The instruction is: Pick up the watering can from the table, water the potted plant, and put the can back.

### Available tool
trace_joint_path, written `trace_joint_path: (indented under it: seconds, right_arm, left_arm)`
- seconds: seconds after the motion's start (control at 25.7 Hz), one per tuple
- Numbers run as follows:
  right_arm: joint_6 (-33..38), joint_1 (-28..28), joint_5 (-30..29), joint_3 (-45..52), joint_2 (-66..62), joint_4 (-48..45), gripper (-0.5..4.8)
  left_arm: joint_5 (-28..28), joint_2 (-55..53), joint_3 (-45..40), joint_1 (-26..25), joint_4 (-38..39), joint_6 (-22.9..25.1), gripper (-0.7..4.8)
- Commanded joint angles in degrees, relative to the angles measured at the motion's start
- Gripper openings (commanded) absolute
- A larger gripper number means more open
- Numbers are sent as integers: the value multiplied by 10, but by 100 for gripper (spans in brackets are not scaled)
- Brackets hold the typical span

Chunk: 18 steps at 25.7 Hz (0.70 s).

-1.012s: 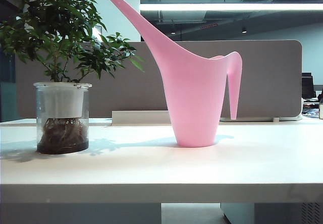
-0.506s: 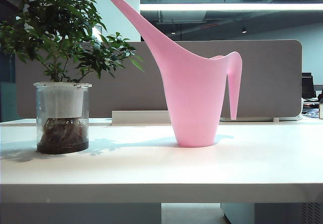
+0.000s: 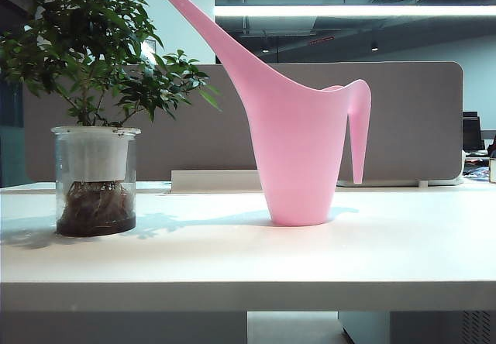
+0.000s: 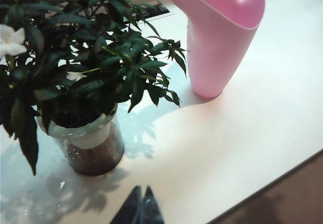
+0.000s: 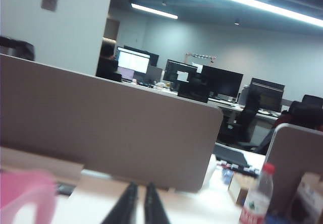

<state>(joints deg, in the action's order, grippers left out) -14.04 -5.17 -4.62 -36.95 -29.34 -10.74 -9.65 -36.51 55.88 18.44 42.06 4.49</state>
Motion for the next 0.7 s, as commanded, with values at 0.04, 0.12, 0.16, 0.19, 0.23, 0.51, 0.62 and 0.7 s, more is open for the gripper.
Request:
trace_joint_path:
  seconds: [0.04, 0.12, 0.16, 0.19, 0.23, 0.51, 0.62, 0.7]
  right_arm:
    - [19, 0, -5, -48, -127, -154, 46]
    - [71, 0, -42, -82, -268, -266, 54]
    - [97, 0, -52, -93, -318, -286, 54]
    - [115, 0, -60, -101, -356, -294, 56]
    - [127, 0, -69, -104, -391, -303, 65]
    - [127, 21, -180, -104, -641, -409, 171]
    - [127, 22, -213, -105, -692, -427, 227]
    - [127, 22, -227, -108, -715, -432, 255]
  left_arm:
    - [-1, 1, 2, 0, -5, 1, 3]
    - [-1, 1, 2, 0, -6, 0, 3]
    - [-1, 1, 2, 0, -5, 0, 3]
    - [-1, 1, 2, 0, -5, 0, 3]
    - [-1, 1, 2, 0, -6, 0, 3]
    - [4, 1, 2, 0, -3, 0, 3]
    - [4, 1, 2, -1, -6, 0, 3]
    - [4, 1, 2, 0, -5, 0, 3]
